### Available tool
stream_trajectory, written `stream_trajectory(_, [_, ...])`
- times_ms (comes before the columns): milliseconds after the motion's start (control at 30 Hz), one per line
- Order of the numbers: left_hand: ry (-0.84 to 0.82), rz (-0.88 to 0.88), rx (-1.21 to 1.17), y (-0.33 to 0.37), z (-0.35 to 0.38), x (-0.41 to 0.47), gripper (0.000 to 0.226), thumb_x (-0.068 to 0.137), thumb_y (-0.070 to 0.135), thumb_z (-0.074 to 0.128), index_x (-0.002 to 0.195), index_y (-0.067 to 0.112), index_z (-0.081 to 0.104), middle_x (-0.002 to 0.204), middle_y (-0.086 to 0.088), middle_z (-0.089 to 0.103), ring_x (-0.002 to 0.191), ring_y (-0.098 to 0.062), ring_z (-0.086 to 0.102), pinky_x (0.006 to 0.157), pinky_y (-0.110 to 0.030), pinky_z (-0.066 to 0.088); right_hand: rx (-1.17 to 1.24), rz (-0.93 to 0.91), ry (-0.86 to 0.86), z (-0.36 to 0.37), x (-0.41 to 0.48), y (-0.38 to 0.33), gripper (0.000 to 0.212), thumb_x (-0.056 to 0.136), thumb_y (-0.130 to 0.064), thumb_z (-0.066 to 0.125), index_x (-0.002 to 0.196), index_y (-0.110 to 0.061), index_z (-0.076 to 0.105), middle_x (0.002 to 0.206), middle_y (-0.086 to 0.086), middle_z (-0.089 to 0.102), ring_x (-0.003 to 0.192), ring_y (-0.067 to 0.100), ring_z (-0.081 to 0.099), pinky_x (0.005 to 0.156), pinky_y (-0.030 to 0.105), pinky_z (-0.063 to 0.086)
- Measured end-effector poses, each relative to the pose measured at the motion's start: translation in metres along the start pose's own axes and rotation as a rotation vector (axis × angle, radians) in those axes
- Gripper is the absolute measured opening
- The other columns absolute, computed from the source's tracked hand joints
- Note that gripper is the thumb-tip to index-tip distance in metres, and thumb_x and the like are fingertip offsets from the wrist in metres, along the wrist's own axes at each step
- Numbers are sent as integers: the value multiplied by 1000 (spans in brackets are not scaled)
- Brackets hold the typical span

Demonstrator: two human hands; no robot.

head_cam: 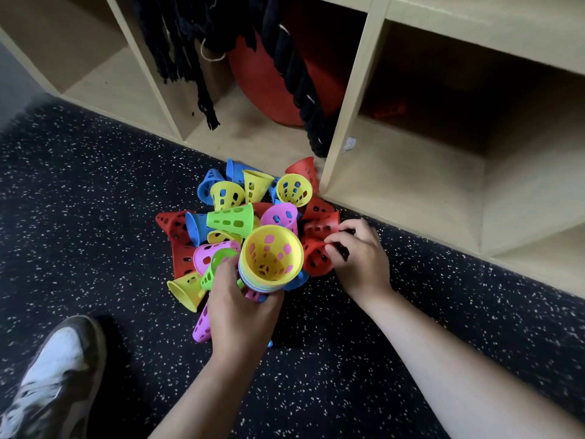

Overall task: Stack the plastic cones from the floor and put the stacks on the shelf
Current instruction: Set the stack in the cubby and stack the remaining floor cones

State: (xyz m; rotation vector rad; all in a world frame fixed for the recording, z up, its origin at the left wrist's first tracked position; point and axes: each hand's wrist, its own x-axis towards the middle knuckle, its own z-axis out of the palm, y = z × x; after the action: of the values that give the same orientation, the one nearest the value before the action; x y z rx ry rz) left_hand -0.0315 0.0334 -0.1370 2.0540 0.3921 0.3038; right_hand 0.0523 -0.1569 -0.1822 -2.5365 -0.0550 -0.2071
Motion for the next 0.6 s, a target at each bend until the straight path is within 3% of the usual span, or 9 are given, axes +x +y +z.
stream_trajectory(100, [0, 3, 5, -1, 0, 0, 51, 67, 9, 82, 112, 18, 60, 97, 4, 61, 82, -6, 54, 70, -3, 39, 61, -79, 23, -17, -3, -2, 9, 86, -15, 70, 93, -19, 70, 92, -16, 61, 81, 0, 49, 72, 29, 48])
stream_trajectory(133, [1, 6, 11, -3, 0, 0, 51, 67, 10, 82, 112, 20, 60, 96, 6, 60, 82, -7, 54, 70, -5, 41, 93, -84, 52, -26, -4, -6, 9, 86, -12, 70, 94, -17, 70, 82, -21, 56, 72, -3, 46, 68, 22, 45])
stream_trajectory(200, [3, 16, 29, -6, 1, 0, 49, 67, 14, 82, 110, 23, 59, 94, 10, 59, 83, -13, 57, 75, -21, 50, 189, -23, 113, -47, -3, -18, 9, 87, -10, 70, 93, -17, 71, 73, -26, 55, 65, -4, 52, 64, 13, 43])
stream_trajectory(300, [-21, -1, 17, -9, 2, -1, 48, 67, 22, 81, 109, 27, 58, 95, 11, 61, 84, -18, 63, 73, -43, 56, 383, 131, 146, -84, 2, -45, 15, 87, -9, 67, 92, -23, 72, 78, -15, 66, 68, -1, 58, 67, 15, 49])
stream_trajectory(367, [-31, 9, 33, -10, 2, -3, 49, 67, 21, 83, 109, 25, 59, 96, 8, 63, 87, -18, 63, 75, -42, 56, 485, 139, 128, -109, 5, -64, 18, 88, -8, 65, 92, -24, 73, 78, -6, 68, 67, 3, 59, 67, 19, 51])
stream_trajectory(433, [-40, 32, 49, -9, 3, -5, 49, 67, 19, 85, 110, 22, 61, 98, 6, 64, 90, -15, 61, 77, -31, 51, 550, 92, 73, -129, 5, -86, 19, 87, -7, 65, 92, -23, 74, 77, -2, 69, 66, 9, 61, 63, 23, 52])
stream_trajectory(533, [-46, 48, 60, -5, 6, -6, 50, 67, 18, 86, 110, 19, 62, 98, 5, 65, 90, -14, 60, 72, -16, 40, 551, 25, -72, -134, -2, -110, 16, 86, -11, 68, 93, -24, 74, 73, -6, 70, 61, 5, 59, 60, 17, 50])
stream_trajectory(600, [-53, 64, 59, -3, 7, -7, 51, 66, 18, 86, 110, 18, 62, 97, 7, 63, 88, -11, 59, 72, -12, 40, 534, 19, -131, -122, -4, -113, 14, 88, -20, 68, 99, -27, 73, 74, -6, 70, 63, 13, 60, 63, 19, 50])
